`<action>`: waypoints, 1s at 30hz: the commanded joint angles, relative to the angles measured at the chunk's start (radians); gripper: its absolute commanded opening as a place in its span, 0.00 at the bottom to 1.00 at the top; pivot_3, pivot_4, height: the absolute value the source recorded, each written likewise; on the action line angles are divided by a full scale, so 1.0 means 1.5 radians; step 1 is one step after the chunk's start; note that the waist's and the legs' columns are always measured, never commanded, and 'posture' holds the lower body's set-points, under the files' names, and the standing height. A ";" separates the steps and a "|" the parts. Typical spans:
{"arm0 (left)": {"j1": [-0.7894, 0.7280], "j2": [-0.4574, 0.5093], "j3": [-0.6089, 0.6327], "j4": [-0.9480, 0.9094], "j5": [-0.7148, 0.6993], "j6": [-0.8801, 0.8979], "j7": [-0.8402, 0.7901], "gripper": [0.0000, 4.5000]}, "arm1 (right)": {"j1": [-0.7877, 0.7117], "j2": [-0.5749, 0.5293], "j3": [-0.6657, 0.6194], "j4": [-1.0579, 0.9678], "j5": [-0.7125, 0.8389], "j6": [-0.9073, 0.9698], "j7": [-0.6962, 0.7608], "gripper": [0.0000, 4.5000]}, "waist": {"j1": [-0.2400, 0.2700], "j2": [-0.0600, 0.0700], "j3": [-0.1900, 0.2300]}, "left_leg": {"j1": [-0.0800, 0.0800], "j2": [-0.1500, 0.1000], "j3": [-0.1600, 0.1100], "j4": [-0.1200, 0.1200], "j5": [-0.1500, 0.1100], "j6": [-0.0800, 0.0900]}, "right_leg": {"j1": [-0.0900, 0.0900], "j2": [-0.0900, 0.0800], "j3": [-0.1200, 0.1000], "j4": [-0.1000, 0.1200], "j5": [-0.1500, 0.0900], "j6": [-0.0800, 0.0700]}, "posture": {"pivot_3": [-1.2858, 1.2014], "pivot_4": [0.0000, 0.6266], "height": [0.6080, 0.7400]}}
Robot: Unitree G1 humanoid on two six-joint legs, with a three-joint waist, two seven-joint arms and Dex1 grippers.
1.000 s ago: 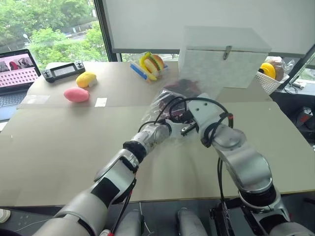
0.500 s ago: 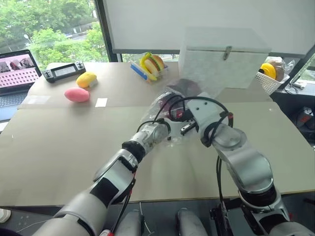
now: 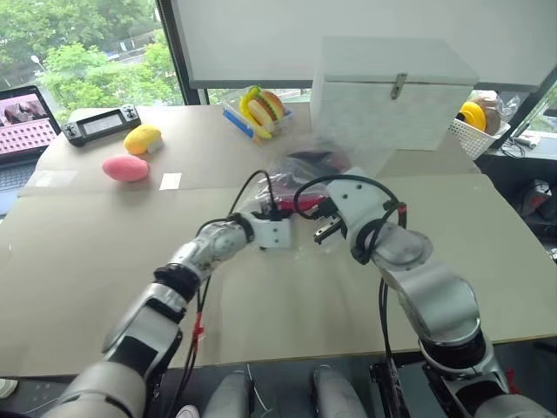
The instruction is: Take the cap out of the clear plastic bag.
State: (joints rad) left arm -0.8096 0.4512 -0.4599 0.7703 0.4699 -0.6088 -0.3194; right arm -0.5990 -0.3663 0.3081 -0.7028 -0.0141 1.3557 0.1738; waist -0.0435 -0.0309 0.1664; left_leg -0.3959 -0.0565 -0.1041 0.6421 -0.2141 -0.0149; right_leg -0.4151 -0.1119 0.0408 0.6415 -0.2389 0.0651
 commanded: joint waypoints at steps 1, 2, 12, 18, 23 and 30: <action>0.018 0.030 0.015 -0.068 -0.030 -0.046 -0.053 0.00 | 0.001 0.001 -0.005 -0.018 0.001 -0.025 -0.001 0.00 | 0.001 0.000 0.000 | -0.003 0.000 0.000 0.001 0.000 0.000 | -0.003 0.000 0.000 0.000 0.000 0.000 | 0.52 0.24 1.00; 0.026 0.035 0.016 -0.085 -0.042 -0.055 -0.073 0.00 | 0.002 0.000 -0.006 -0.017 0.001 -0.027 0.000 0.00 | 0.001 0.000 0.000 | -0.005 0.000 0.000 0.001 0.000 0.000 | -0.005 0.000 0.000 0.001 0.001 -0.002 | 0.52 0.24 1.00; 0.135 0.092 0.034 -0.292 -0.155 -0.109 -0.195 0.00 | 0.012 -0.003 -0.003 0.000 0.002 -0.052 0.005 0.00 | 0.002 0.000 0.000 | -0.006 -0.001 0.000 0.001 0.000 0.000 | -0.006 -0.001 0.000 0.000 0.002 -0.003 | 0.52 0.24 1.00; 0.121 0.142 0.073 -0.292 -0.242 -0.093 -0.279 0.00 | 0.017 -0.004 -0.003 -0.006 0.002 -0.052 0.006 0.00 | -0.002 0.001 0.000 | -0.006 0.000 0.002 0.002 0.000 0.000 | -0.005 0.000 0.000 0.000 0.002 -0.003 | 0.52 0.24 1.00; 0.074 0.179 0.114 -0.241 -0.275 -0.093 -0.329 0.00 | 0.018 -0.004 -0.004 0.003 0.004 -0.061 0.013 0.00 | -0.001 0.001 0.000 | -0.006 -0.001 0.002 0.002 0.000 0.000 | -0.005 0.000 -0.001 0.000 0.002 -0.003 | 0.52 0.24 1.00; 0.086 0.217 0.116 -0.222 -0.442 -0.121 -0.548 0.00 | 0.015 -0.003 -0.001 0.020 0.006 -0.079 0.027 0.00 | -0.002 0.001 0.000 | -0.006 0.000 0.003 0.002 0.000 0.000 | -0.006 0.000 -0.001 0.000 0.002 -0.003 | 0.52 0.24 1.00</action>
State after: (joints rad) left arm -0.6862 0.7356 -0.3022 0.4626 -0.0754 -0.7860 -1.0154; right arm -0.5641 -0.3695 0.3108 -0.6561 -0.0110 1.2715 0.2082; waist -0.0472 -0.0301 0.1669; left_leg -0.4053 -0.0569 -0.0994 0.6452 -0.2137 -0.0147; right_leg -0.4237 -0.1121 0.0401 0.6423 -0.2361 0.0603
